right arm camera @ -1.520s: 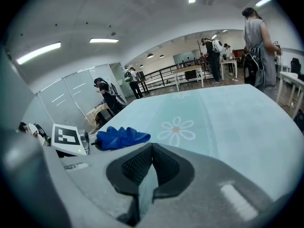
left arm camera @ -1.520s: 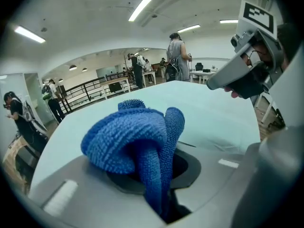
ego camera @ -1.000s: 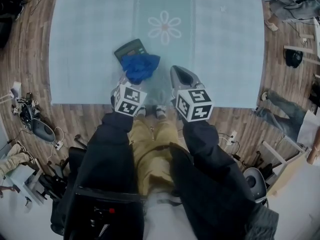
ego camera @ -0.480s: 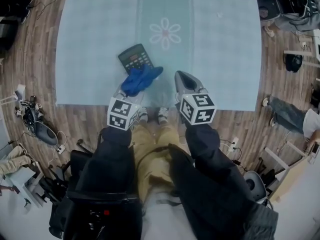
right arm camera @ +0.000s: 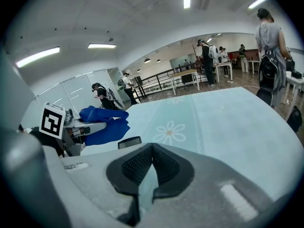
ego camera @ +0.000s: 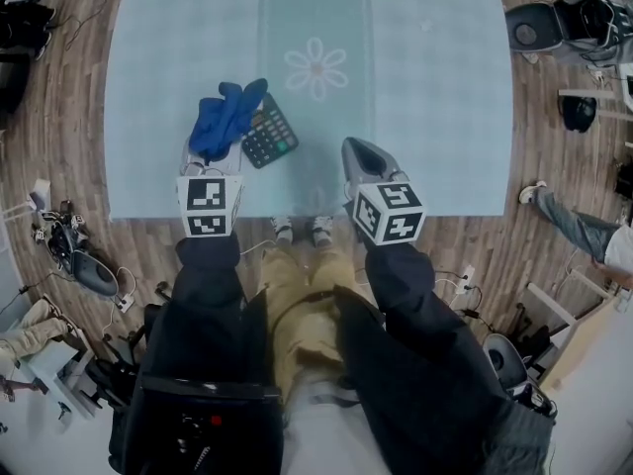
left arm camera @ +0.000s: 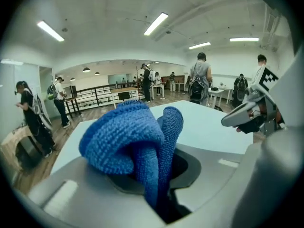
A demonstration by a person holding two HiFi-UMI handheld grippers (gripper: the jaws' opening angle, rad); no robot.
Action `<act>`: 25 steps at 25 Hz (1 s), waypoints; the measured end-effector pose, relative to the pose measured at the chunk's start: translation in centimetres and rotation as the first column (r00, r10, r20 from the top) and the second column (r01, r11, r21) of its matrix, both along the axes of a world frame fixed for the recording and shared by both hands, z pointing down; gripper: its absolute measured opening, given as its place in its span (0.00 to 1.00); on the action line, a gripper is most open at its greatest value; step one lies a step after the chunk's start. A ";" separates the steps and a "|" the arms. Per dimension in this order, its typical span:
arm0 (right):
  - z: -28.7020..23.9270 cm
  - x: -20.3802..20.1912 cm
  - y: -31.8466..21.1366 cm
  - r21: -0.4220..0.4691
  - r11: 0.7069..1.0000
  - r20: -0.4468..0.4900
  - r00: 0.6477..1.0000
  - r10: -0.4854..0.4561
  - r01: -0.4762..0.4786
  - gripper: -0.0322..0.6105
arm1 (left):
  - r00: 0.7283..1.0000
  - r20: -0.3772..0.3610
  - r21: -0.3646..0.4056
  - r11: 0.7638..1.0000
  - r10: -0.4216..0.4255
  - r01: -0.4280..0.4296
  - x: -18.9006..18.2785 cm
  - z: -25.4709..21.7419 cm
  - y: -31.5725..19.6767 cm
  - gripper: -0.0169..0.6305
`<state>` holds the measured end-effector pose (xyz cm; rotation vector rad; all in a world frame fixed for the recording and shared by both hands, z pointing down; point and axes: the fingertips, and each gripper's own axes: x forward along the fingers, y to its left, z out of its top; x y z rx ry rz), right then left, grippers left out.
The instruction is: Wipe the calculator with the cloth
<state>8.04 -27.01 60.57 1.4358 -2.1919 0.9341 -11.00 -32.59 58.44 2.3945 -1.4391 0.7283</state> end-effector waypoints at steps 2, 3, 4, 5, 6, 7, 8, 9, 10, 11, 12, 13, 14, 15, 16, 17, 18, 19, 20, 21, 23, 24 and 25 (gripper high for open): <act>0.3 0.4 -0.2 -0.006 1.000 -0.004 1.000 0.005 -0.005 0.05 | 0.996 0.088 0.006 1.000 0.008 -0.009 -0.1 1.7 -1.0 0.13; 0.4 0.6 -0.2 -0.010 1.000 -0.006 1.000 0.007 -0.007 0.05 | 0.992 0.126 0.000 1.000 0.015 -0.015 0.0 2.8 -1.2 0.13; 0.5 0.9 -0.3 -0.013 1.000 -0.008 1.000 0.009 -0.010 0.05 | 0.987 0.158 -0.013 1.000 0.026 -0.024 0.3 4.0 -1.3 0.13; 0.6 1.1 -0.3 -0.016 1.000 -0.010 1.000 0.012 -0.012 0.05 | 0.983 0.178 -0.033 0.999 0.042 -0.037 0.8 5.3 -1.1 0.13; 0.7 1.3 -0.4 -0.019 1.000 -0.012 1.000 0.014 -0.014 0.05 | 0.980 0.187 -0.058 0.997 0.064 -0.054 1.4 6.5 -0.8 0.13; 0.8 1.4 -0.4 -0.022 1.000 -0.014 1.000 0.016 -0.017 0.05 | 0.978 0.189 -0.085 0.994 0.087 -0.072 2.0 7.6 -0.4 0.13; 0.9 1.5 -0.4 -0.026 0.999 -0.015 1.000 0.018 -0.018 0.05 | 0.976 0.188 -0.112 0.990 0.109 -0.089 2.6 8.7 0.2 0.13; 1.1 1.5 -0.3 -0.030 0.999 -0.015 1.000 0.019 -0.020 0.05 | 0.974 0.185 -0.137 0.985 0.128 -0.103 3.1 9.7 0.8 0.13; 1.2 1.5 -0.3 -0.034 0.999 -0.016 1.000 0.020 -0.021 0.05 | 0.973 0.181 -0.159 0.981 0.142 -0.113 3.5 10.6 1.3 0.13; 1.3 1.5 -0.3 -0.037 0.999 -0.016 1.000 0.020 -0.021 0.05 | 0.973 0.176 -0.176 0.977 0.152 -0.120 3.8 11.3 1.8 0.13; 1.4 1.5 -0.2 -0.039 0.999 -0.015 1.000 0.020 -0.021 0.05 | 0.973 0.169 -0.189 0.974 0.158 -0.125 4.0 11.8 2.1 0.13; 1.5 1.5 -0.2 -0.042 0.999 -0.014 1.000 0.020 -0.021 0.05 | 0.973 0.162 -0.197 0.972 0.163 -0.130 4.2 12.0 2.3 0.13; 1.6 1.5 -0.3 -0.044 0.999 -0.013 1.000 0.020 -0.021 0.05 | 0.974 0.155 -0.204 0.970 0.168 -0.135 4.4 12.2 2.4 0.13; 1.8 1.5 -0.3 -0.047 0.999 -0.012 1.000 0.021 -0.022 0.05 | 0.974 0.147 -0.211 0.967 0.173 -0.140 4.5 12.3 2.5 0.13; 1.9 1.4 -0.3 -0.050 0.998 -0.012 1.000 0.023 -0.023 0.05 | 0.974 0.137 -0.219 0.965 0.179 -0.146 4.7 12.4 2.6 0.13; 2.0 1.3 -0.3 -0.052 0.998 -0.011 1.000 0.023 -0.024 0.05 | 0.975 0.124 -0.228 0.962 0.184 -0.153 4.7 12.4 2.7 0.13; 2.1 1.2 -0.3 -0.053 0.998 -0.010 1.000 0.023 -0.024 0.05 | 0.975 0.112 -0.236 0.958 0.190 -0.160 4.8 12.5 2.9 0.13; 2.0 1.0 -0.3 -0.053 0.998 -0.009 1.000 0.021 -0.022 0.05 | 0.975 0.100 -0.245 0.955 0.196 -0.167 4.8 12.5 3.2 0.13; 1.9 0.8 -0.3 -0.052 0.998 -0.006 1.000 0.019 -0.019 0.05 | 0.975 0.090 -0.254 0.951 0.203 -0.175 4.9 12.5 3.5 0.13; 1.8 0.7 -0.4 -0.050 0.999 -0.004 1.000 0.016 -0.016 0.05 | 0.974 0.079 -0.263 0.947 0.210 -0.183 5.1 12.5 3.8 0.13; 1.7 0.5 -0.5 -0.047 0.999 -0.002 1.000 0.010 -0.010 0.05 | 0.972 0.056 -0.284 0.937 0.227 -0.203 5.6 12.7 4.6 0.13; 1.6 0.4 -0.6 -0.046 0.999 -0.001 1.000 0.008 -0.008 0.05 | 0.970 0.043 -0.296 0.931 0.238 -0.215 5.8 12.8 5.0 0.13; 1.5 0.3 -0.6 -0.045 0.999 -0.001 1.000 0.007 -0.007 0.05 | 0.968 0.030 -0.308 0.923 0.250 -0.229 6.1 13.0 5.5 0.13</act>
